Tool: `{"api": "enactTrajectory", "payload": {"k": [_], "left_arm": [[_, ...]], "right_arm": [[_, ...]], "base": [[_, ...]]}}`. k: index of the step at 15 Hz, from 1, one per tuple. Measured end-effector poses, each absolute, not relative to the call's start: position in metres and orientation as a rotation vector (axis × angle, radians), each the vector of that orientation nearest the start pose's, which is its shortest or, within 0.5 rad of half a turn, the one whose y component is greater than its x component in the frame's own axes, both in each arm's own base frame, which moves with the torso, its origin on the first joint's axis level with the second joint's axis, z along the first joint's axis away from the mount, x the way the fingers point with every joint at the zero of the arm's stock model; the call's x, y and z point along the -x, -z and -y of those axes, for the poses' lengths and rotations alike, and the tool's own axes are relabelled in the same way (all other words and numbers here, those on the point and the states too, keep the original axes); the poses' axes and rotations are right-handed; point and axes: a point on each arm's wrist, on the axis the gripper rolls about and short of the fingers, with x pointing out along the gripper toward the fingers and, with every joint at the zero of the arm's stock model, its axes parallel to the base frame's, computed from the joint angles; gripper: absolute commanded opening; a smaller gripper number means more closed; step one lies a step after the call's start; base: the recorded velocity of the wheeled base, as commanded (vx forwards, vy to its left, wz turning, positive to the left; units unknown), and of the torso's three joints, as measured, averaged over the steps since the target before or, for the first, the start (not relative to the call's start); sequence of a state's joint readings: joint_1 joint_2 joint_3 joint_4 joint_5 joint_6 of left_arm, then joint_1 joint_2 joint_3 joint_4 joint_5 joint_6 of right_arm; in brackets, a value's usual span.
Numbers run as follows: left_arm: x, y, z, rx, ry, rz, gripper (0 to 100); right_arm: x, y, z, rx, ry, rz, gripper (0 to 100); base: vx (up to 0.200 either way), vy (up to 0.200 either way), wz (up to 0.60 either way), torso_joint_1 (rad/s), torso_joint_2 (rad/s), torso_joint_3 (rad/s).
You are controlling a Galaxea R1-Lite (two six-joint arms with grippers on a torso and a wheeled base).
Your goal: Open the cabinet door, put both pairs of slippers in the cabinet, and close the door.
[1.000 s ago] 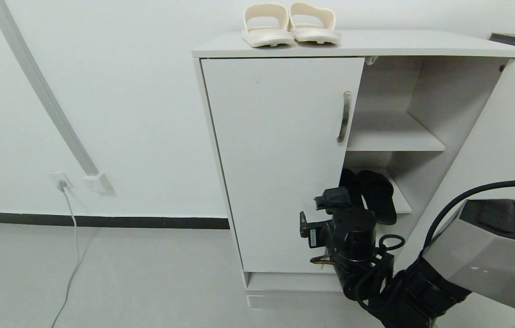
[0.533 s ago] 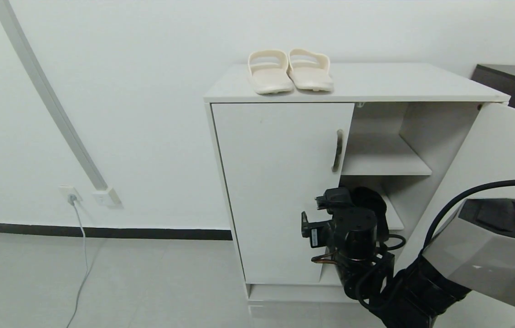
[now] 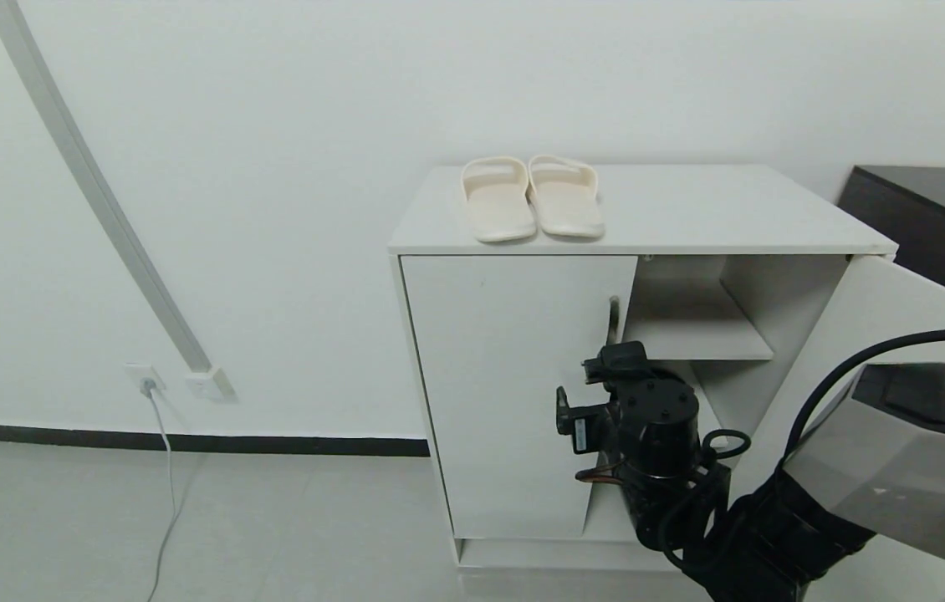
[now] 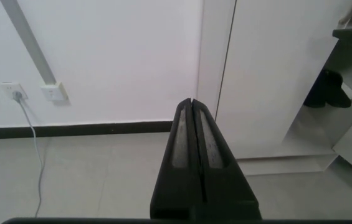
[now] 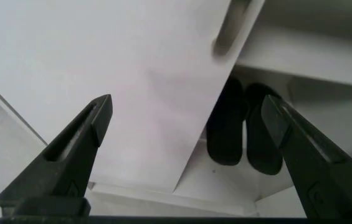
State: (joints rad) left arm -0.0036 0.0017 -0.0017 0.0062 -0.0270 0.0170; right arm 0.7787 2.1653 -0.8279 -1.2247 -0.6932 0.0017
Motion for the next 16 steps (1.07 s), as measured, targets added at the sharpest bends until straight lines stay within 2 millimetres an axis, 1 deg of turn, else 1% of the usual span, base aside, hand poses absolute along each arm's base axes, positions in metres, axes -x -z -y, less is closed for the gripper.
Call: {"api": "enactTrajectory", "payload": {"k": [7,16], "left_arm": [[0.0228,-0.0754,0.0005,-0.017,0.03,-0.006,0],[0.0228,-0.0754,0.0005,-0.017,0.03,-0.005,0]], "right_arm": [[-0.2792,-0.086,-0.252,0.069,-0.079,-0.077,100],[-0.2793,-0.0878,-0.2505,0.067,-0.079,-0.074,100]], "base": [[0.0,0.0,0.0,0.202,-0.52,-0.316],[0.0,0.0,0.0,0.246,-0.56,-0.322]]}}
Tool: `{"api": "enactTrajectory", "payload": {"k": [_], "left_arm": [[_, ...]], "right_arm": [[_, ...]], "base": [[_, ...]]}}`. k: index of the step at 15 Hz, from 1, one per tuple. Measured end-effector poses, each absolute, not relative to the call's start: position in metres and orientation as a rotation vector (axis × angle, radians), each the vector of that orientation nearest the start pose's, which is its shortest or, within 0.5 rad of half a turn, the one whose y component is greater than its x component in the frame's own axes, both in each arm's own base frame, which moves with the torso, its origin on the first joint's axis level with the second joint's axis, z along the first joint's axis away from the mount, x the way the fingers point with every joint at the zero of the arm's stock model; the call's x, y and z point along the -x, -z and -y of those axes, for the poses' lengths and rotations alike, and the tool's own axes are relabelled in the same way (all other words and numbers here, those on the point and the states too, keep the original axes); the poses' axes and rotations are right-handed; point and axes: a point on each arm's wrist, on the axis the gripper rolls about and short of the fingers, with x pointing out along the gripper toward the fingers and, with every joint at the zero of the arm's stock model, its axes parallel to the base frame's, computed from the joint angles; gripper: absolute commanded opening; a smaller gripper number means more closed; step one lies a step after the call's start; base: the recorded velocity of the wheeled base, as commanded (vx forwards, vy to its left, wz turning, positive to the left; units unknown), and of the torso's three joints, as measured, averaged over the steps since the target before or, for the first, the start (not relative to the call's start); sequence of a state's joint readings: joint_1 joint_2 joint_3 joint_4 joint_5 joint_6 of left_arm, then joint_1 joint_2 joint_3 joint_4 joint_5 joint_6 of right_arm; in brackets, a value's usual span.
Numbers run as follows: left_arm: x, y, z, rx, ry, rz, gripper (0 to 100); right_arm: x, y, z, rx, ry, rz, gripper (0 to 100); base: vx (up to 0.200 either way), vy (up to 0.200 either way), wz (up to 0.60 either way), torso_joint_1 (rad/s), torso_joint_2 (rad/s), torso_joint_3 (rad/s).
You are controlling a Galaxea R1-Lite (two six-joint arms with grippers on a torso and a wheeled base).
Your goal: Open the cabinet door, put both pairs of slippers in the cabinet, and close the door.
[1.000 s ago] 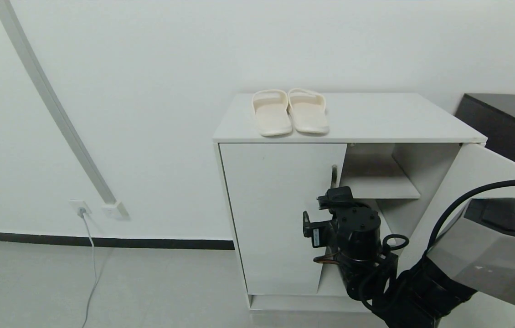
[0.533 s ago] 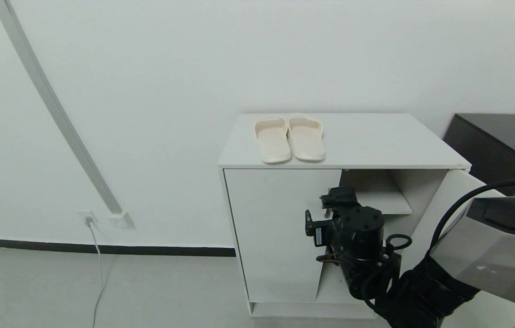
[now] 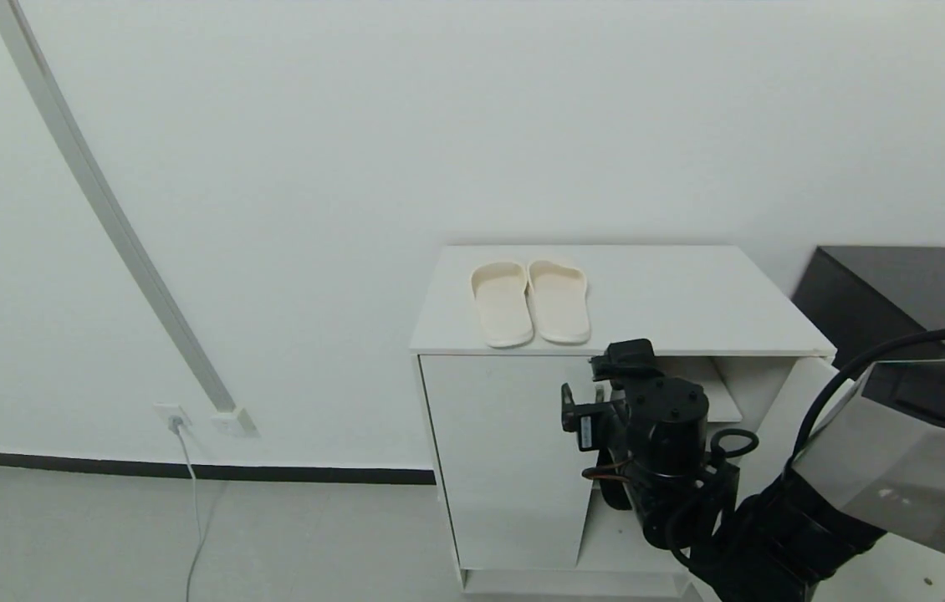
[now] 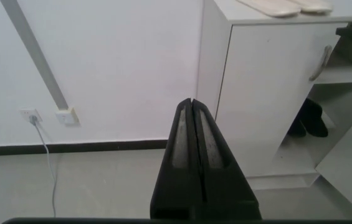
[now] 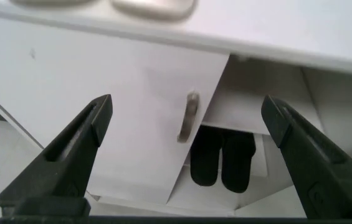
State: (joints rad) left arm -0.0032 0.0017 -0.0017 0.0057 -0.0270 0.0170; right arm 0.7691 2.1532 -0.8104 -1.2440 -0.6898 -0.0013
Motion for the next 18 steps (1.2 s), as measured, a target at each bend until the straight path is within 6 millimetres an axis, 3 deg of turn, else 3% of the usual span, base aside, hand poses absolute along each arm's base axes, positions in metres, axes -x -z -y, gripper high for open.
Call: {"api": "enactTrajectory", "payload": {"k": [6,9,13,18], "left_arm": [[0.023,-0.075,0.001,-0.017,0.03,-0.006,0],[0.023,-0.075,0.001,-0.017,0.031,-0.005,0],[0.023,-0.075,0.001,-0.018,0.032,-0.006,0],[0.023,-0.075,0.001,-0.019,0.031,-0.005,0]], "right_arm": [[-0.281,-0.087,-0.252,0.069,-0.108,-0.073,100],[-0.286,-0.093,-0.255,0.091,-0.13,-0.056,100],[-0.311,-0.127,-0.275,0.083,-0.132,-0.105,100],[-0.326,-0.168,-0.287,-0.025,-0.178,-0.161,100]], "base": [[0.0,0.0,0.0,0.181,-0.39,-0.214],[0.0,0.0,0.0,0.02,-0.04,-0.019],[0.0,0.0,0.0,0.0,0.0,0.0],[0.2,0.0,0.0,0.0,0.0,0.003]]}}
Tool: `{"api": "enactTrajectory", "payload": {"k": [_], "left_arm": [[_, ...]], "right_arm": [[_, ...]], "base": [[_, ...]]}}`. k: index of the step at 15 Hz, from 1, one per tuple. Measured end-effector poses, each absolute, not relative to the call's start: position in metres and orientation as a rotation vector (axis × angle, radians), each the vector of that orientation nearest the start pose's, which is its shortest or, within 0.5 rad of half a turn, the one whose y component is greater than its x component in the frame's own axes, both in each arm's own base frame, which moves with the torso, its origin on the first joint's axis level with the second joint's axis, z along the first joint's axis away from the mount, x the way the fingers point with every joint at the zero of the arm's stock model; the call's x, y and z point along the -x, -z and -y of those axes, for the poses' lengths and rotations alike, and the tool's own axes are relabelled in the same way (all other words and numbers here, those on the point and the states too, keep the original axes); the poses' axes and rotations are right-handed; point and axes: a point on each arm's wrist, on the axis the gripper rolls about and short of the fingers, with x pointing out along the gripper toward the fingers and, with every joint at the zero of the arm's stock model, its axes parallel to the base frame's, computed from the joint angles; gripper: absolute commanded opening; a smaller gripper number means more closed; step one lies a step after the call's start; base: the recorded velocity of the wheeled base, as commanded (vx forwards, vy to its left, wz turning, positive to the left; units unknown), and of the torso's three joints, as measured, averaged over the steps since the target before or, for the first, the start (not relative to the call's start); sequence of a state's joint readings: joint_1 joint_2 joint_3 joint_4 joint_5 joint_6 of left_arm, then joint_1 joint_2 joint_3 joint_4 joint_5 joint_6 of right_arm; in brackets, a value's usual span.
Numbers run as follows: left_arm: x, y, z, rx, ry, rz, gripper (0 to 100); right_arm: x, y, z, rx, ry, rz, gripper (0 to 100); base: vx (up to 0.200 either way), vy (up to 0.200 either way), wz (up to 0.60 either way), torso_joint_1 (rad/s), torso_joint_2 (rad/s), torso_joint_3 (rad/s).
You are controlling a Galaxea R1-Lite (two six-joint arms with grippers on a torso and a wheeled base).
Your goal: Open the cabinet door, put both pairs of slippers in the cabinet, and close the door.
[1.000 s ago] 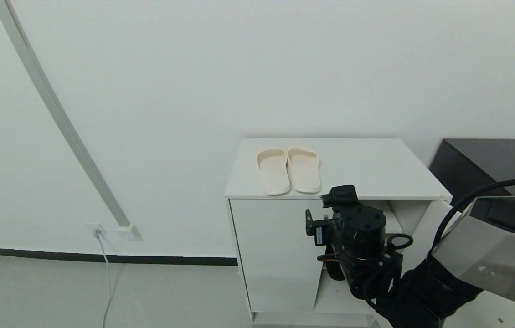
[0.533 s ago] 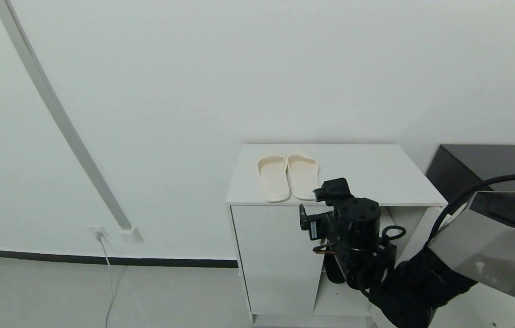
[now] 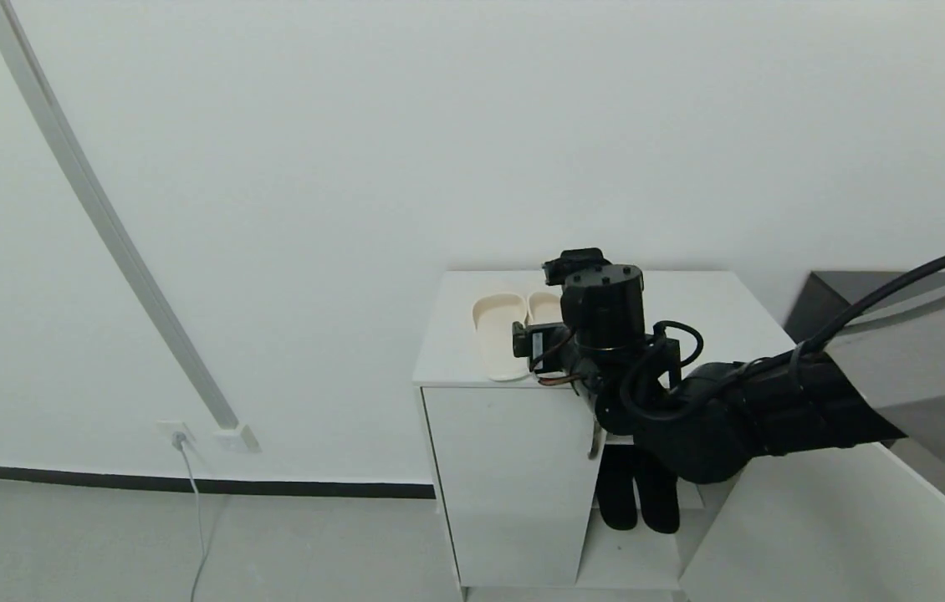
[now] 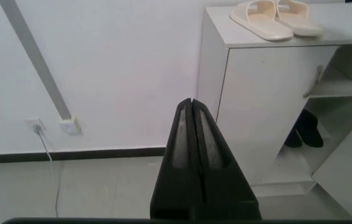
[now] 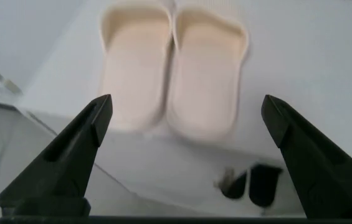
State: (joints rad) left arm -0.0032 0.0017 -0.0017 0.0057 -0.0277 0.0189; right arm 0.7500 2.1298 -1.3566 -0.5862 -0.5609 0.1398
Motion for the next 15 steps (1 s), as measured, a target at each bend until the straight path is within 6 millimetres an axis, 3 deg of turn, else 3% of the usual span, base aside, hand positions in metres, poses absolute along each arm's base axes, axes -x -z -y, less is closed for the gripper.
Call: {"api": "enactTrajectory", "payload": {"k": [6,11,15], "left_arm": [[0.023,-0.075,0.001,-0.018,0.032,-0.006,0],[0.023,-0.075,0.001,-0.018,0.03,-0.005,0],[0.023,-0.075,0.001,-0.018,0.03,-0.005,0]], "right_arm": [[-0.323,-0.154,-0.296,-0.038,-0.21,-0.199,100],[-0.317,-0.132,-0.307,-0.033,-0.233,-0.27,100],[-0.339,-0.121,-0.318,-0.047,-0.217,-0.254,100]], "base": [[0.2,0.0,0.0,0.003,0.0,-0.001],[0.0,0.0,0.0,0.0,0.0,0.0],[0.0,0.0,0.0,0.0,0.0,0.0]]}}
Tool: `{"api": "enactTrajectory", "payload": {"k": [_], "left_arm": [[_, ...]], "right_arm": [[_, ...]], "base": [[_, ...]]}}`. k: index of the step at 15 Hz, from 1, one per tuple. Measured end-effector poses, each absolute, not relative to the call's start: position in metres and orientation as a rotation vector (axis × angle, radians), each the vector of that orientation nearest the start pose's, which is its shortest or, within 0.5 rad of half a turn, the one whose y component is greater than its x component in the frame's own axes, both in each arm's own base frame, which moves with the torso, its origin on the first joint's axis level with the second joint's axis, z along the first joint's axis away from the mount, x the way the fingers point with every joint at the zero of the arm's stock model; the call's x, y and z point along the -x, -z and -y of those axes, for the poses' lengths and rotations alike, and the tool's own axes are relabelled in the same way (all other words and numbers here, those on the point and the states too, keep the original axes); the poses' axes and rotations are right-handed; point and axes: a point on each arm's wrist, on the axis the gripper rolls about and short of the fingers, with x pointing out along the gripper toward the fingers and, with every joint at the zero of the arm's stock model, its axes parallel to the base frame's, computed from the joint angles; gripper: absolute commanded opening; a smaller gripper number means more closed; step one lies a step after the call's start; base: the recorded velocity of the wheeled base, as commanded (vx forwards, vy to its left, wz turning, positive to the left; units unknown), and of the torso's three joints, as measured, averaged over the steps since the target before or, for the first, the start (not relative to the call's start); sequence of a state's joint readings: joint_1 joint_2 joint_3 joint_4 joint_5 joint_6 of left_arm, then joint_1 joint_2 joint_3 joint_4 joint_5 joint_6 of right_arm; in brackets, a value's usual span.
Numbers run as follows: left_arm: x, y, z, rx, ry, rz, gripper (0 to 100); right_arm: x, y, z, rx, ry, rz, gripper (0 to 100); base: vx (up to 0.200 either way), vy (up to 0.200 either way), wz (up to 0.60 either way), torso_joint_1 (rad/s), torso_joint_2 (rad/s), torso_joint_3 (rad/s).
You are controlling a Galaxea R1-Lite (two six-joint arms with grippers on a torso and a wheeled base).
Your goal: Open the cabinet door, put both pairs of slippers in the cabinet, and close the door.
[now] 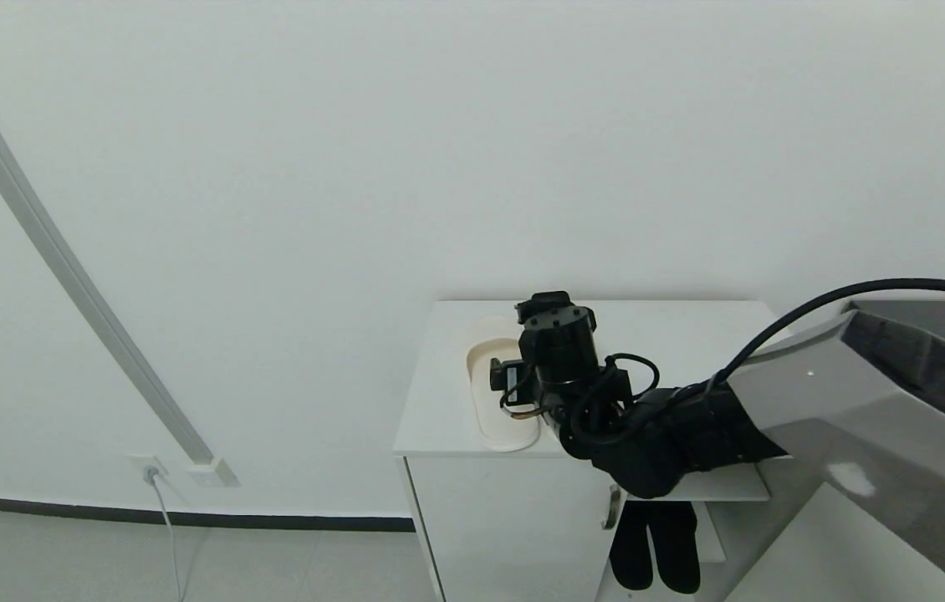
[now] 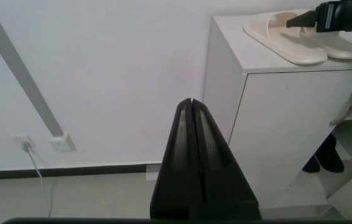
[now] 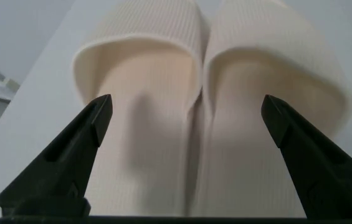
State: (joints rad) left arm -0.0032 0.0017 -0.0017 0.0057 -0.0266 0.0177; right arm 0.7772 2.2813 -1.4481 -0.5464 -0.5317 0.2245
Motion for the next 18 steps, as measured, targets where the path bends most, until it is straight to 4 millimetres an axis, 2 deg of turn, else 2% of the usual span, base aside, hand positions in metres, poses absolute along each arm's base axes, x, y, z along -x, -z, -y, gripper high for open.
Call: {"api": "enactTrajectory", "payload": {"k": [9,10,18], "left_arm": [[0.023,-0.075,0.001,-0.017,0.029,-0.006,0],[0.023,-0.075,0.001,-0.017,0.029,-0.006,0],[0.023,-0.075,0.001,-0.015,0.029,-0.006,0]], "right_arm": [[-0.383,-0.104,-0.33,-0.077,-0.17,-0.198,100],[-0.387,-0.102,-0.33,-0.077,-0.165,-0.194,0],[-0.392,-0.096,-0.33,-0.068,-0.151,-0.191,0]], "base": [[0.0,0.0,0.0,0.0,0.0,0.0],[0.0,0.0,0.0,0.0,0.0,0.0],[0.0,0.0,0.0,0.0,0.0,0.0]]}}
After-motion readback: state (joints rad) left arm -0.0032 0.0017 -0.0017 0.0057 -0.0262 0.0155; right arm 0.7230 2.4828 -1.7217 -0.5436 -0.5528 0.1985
